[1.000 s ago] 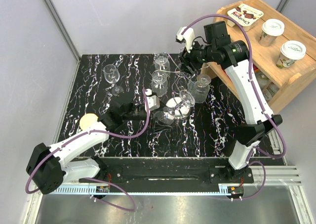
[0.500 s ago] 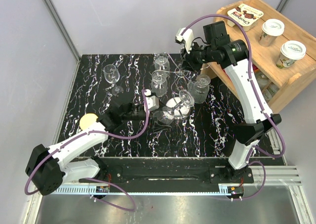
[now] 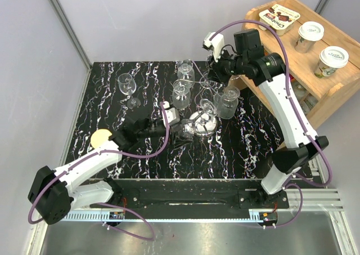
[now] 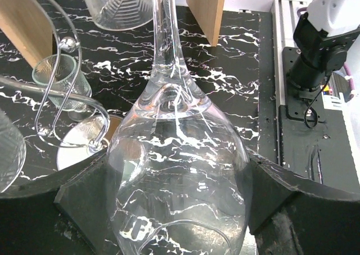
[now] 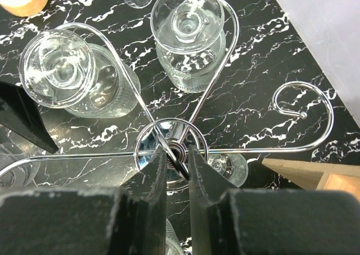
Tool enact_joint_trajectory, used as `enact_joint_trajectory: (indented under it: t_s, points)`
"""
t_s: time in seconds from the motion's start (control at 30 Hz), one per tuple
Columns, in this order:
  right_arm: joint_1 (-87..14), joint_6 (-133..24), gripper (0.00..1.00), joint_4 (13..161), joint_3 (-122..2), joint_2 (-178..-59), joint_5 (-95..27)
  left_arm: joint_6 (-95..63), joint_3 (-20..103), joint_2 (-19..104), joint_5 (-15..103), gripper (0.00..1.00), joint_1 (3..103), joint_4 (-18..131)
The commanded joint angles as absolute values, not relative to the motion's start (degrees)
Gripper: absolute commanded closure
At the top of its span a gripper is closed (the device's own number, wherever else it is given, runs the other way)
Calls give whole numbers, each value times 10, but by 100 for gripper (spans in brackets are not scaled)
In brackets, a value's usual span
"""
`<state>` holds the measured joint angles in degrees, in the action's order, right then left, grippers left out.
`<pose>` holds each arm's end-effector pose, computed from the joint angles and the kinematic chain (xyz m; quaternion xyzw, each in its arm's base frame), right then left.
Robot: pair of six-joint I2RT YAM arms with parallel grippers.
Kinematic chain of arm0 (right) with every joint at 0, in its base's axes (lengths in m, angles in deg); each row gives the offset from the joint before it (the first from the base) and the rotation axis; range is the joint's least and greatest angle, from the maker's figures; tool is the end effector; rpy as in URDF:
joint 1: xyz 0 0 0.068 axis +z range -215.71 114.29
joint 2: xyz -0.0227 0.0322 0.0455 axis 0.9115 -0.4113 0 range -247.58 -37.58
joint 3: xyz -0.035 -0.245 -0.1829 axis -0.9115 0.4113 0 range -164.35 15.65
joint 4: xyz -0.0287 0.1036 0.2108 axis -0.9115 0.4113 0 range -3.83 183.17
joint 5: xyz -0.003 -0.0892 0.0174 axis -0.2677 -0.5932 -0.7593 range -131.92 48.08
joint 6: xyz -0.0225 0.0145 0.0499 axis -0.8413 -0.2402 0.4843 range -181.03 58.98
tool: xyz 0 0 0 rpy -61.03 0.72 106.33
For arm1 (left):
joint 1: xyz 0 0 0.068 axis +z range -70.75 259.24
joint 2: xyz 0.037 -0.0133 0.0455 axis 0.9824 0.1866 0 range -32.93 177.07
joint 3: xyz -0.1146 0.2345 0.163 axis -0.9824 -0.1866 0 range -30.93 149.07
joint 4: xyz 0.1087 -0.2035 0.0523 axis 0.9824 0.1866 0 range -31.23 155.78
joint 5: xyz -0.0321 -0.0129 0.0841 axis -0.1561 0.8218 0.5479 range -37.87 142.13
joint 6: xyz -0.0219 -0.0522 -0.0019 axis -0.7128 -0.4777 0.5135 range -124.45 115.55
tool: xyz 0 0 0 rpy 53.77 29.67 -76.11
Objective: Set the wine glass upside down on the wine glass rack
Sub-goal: Turn the wine glass upside down at the wine rack.
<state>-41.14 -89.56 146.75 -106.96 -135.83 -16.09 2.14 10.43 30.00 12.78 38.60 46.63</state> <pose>0.2891 0.1510 0.4903 -0.4790 0.7325 0.1839 0.4474 0.1442 -0.1570 0.3389 0.4872 0.5709 -0.4239 0.5070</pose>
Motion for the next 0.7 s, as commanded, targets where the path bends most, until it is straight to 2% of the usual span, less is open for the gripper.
enact_joint_trajectory:
  t_s: [0.0, 0.27, 0.67]
  points:
    - [-393, -824, 100, 1389, -1001, -1293, -228, 21, 103, 279, 147, 100, 391, 399]
    - [-378, -756, 100, 1328, -954, -1252, -273, 21, 97, 298, 138, 100, 390, 352]
    - [-375, -746, 100, 1320, -939, -1242, -281, 13, 112, 374, 142, 100, 386, 270]
